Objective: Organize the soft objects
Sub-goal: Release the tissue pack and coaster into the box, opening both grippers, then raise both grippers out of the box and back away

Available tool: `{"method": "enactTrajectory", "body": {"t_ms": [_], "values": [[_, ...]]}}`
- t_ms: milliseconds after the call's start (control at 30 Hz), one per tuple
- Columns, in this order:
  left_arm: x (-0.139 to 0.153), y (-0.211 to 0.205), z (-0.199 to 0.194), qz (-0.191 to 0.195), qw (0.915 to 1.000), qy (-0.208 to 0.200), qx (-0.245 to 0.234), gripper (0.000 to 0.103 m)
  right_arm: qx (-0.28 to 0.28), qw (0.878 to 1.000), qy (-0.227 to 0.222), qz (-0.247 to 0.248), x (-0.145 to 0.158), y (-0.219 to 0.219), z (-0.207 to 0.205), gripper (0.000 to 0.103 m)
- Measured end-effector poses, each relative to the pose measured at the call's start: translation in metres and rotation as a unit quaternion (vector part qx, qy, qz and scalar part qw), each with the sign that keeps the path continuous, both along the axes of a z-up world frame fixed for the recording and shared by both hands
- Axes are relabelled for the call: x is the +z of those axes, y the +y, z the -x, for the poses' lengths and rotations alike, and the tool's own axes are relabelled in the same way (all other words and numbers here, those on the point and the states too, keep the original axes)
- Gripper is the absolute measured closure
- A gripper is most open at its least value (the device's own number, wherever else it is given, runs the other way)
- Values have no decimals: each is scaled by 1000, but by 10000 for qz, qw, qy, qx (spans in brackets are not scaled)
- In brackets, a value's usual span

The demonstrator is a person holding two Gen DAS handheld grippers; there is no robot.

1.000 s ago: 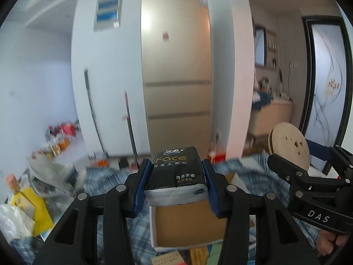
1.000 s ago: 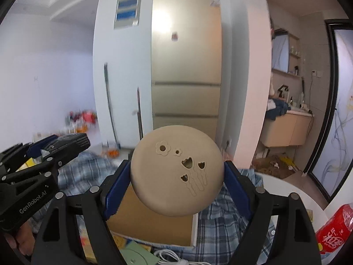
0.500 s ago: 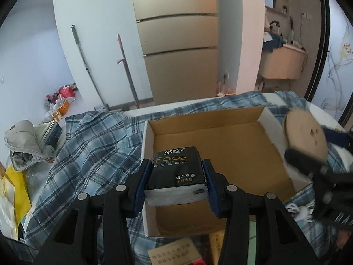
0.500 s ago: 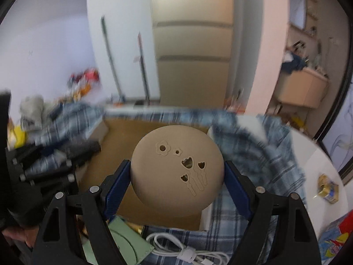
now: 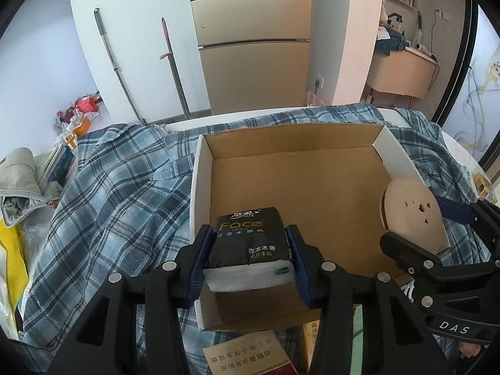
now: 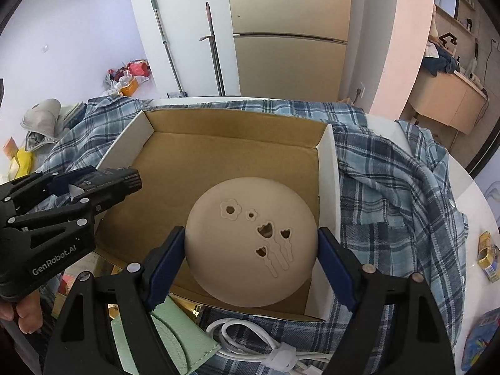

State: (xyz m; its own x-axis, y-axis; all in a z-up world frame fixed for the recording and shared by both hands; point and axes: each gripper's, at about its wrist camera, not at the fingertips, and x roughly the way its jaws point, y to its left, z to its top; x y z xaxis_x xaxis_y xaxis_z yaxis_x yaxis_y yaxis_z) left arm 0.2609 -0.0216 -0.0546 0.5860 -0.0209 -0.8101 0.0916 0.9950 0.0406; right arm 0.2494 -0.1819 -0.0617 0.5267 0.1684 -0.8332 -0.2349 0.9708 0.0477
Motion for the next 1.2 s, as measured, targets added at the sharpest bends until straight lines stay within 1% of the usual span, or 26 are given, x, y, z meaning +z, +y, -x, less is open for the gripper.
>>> {"method": "enactTrajectory", "body": {"t_ms": [33,67,100,133,300,467,600,667,767,867,933,1000,1033,1100,1167,1200], "values": [[0,-1,0,-30,10000,-8,-7,43,-10,10000,-13,35,0,1,0,21],[0,-1,0,-44,10000,-35,1,31,-31,10000,-21,69,-1,1,0,20],[1,0,0,-46,9999,-92,5,26,-39,10000,-30,86,-2,3,-1,20],[3,0,2,-37,9998,-181,1,23,-43,9999,-40,95,-2,3,-1,19],[11,2,4,-69,9994,-334,51,23,-87,9996,-244,77,7,0,2,15],[18,3,8,-76,9990,-445,57,23,-142,9993,-349,24,16,-4,3,14],[30,2,15,-55,9982,-601,40,23,-195,9984,-523,8,29,-7,6,14],[41,1,22,-106,9970,-769,26,23,-209,9977,-637,-20,37,-8,10,14],[63,2,37,-259,9924,-1200,101,23,-260,9959,-870,-46,53,-10,18,14],[88,5,54,-180,9873,-1566,187,23,-243,9934,-1121,-32,72,-8,30,14],[106,7,70,-163,9823,-1855,212,23,-163,9920,-1250,-90,87,-7,40,14],[119,8,85,-141,9776,-2089,226,23,-212,9888,-1471,-129,102,-8,55,14],[128,8,94,-102,9742,-2240,243,22,-227,9867,-1608,-123,109,-8,62,14],[141,10,112,6,9685,-2479,230,17,-222,9826,-1841,-116,123,-8,78,13],[152,9,129,77,9617,-2731,210,16,-226,9778,-2078,-169,137,-9,96,10],[160,8,143,125,9552,-2950,182,16,-239,9752,-2192,-201,143,-10,105,8]]}}
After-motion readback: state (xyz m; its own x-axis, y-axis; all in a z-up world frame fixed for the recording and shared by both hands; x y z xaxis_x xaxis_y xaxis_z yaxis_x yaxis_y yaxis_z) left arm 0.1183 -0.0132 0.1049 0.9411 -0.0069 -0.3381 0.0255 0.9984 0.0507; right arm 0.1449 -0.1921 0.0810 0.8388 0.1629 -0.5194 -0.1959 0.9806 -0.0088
